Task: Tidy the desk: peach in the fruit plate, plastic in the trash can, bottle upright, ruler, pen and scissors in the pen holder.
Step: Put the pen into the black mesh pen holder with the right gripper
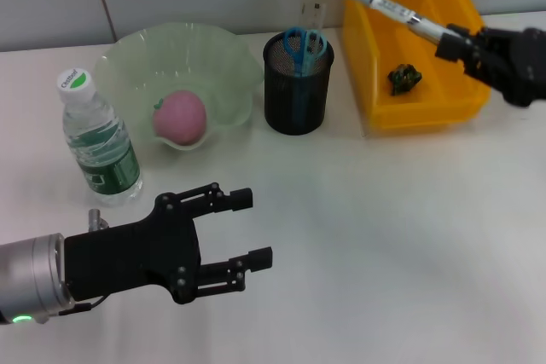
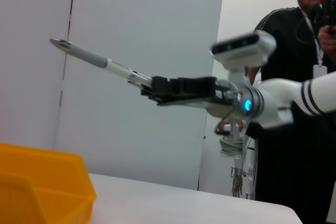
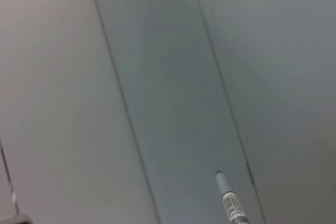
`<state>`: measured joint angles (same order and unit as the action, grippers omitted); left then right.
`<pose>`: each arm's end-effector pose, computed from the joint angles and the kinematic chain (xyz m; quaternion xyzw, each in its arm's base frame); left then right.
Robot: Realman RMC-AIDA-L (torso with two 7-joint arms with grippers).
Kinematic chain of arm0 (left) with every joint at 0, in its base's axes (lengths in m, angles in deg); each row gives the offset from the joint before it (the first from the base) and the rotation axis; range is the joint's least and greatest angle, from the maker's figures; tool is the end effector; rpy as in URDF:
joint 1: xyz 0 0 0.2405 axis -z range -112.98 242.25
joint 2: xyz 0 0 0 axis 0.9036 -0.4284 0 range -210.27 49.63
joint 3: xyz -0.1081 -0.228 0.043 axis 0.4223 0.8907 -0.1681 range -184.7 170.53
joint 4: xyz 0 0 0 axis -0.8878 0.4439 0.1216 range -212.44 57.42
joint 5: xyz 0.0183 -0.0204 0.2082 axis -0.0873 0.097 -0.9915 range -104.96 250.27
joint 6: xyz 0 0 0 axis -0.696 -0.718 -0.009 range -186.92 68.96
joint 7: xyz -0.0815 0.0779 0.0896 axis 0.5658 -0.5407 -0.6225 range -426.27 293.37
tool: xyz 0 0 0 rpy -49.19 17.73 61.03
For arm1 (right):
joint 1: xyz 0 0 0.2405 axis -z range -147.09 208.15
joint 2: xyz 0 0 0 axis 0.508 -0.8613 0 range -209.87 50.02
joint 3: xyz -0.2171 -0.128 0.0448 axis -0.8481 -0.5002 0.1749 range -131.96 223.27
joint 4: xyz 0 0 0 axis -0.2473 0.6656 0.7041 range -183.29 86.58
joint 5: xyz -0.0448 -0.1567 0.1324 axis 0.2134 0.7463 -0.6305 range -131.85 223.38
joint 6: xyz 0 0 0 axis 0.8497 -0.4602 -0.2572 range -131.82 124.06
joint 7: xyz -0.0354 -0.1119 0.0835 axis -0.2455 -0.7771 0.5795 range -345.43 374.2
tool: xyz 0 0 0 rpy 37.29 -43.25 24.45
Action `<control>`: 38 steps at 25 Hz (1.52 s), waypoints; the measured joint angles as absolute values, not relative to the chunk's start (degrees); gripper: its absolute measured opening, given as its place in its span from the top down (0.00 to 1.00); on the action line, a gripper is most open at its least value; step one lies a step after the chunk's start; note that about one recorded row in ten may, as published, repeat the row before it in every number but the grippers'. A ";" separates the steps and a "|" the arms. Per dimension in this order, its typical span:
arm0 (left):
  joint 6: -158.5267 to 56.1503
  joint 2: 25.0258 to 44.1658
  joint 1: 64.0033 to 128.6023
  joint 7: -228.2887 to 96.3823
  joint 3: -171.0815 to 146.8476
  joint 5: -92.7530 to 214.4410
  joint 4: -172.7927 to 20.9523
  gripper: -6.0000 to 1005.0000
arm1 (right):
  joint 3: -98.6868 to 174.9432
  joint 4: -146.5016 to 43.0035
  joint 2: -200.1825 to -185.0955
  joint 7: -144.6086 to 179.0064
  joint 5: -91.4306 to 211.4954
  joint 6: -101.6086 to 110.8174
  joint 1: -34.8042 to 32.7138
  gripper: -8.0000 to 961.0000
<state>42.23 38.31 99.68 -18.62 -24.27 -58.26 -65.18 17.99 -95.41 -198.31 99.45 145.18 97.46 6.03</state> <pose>-0.2443 0.2774 -0.0477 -0.9255 -0.0869 -0.3654 0.0496 0.2607 0.3143 0.0863 -0.8661 0.2054 0.4032 0.2126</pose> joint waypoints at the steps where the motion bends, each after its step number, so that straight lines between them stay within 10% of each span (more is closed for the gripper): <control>1: 42.27 38.27 99.61 -18.75 -24.27 -58.23 -65.00 0.25 | 17.96 -100.51 -198.30 104.83 147.55 97.51 4.80 0.86; 21: 42.20 38.48 98.57 -22.63 -23.84 -57.87 -65.88 0.25 | 5.59 -128.30 -190.69 151.38 189.03 105.17 -20.62 0.86; 38: 42.30 38.43 98.47 -23.47 -23.87 -57.86 -66.18 0.25 | -2.78 -109.75 -189.82 152.25 201.05 96.61 -33.49 0.83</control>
